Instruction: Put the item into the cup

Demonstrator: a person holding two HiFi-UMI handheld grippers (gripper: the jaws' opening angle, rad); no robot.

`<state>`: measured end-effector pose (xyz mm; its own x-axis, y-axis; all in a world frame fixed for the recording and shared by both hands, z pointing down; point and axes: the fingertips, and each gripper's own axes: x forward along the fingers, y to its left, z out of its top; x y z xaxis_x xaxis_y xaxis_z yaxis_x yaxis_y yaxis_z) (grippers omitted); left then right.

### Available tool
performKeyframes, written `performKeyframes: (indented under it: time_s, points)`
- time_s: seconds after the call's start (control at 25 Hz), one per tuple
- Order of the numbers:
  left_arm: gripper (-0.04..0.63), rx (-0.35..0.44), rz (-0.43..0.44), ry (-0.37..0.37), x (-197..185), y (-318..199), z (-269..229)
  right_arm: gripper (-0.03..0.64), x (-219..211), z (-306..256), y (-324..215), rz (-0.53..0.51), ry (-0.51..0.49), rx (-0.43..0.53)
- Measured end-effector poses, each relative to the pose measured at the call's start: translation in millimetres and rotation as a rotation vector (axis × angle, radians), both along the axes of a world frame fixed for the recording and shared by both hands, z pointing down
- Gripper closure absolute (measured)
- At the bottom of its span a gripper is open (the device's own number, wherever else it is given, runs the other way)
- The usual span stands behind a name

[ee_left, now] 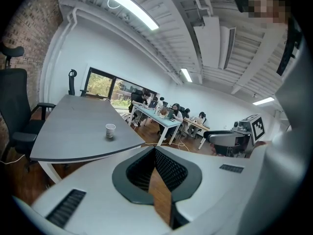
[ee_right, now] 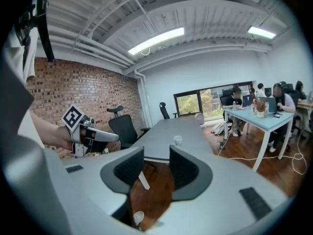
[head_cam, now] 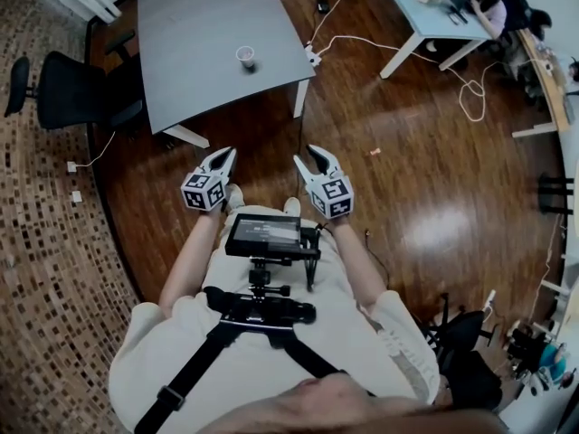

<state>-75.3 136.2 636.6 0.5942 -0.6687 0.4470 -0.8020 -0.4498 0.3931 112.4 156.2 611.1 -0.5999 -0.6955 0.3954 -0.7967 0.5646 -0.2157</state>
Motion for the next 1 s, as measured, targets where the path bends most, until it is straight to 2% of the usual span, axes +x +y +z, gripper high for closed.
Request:
performKeyframes:
  time_s: [0.44, 1.0]
  points:
    - [0.597, -0.013, -0.017, -0.001, -2, 5, 5, 0.446, 3, 5, -1, -0.004, 0.022, -0.003]
    - [0.597, -0.025, 0.020, -0.011, 5, 4, 14, 0.446, 12, 14, 5, 0.041, 0.016, -0.008]
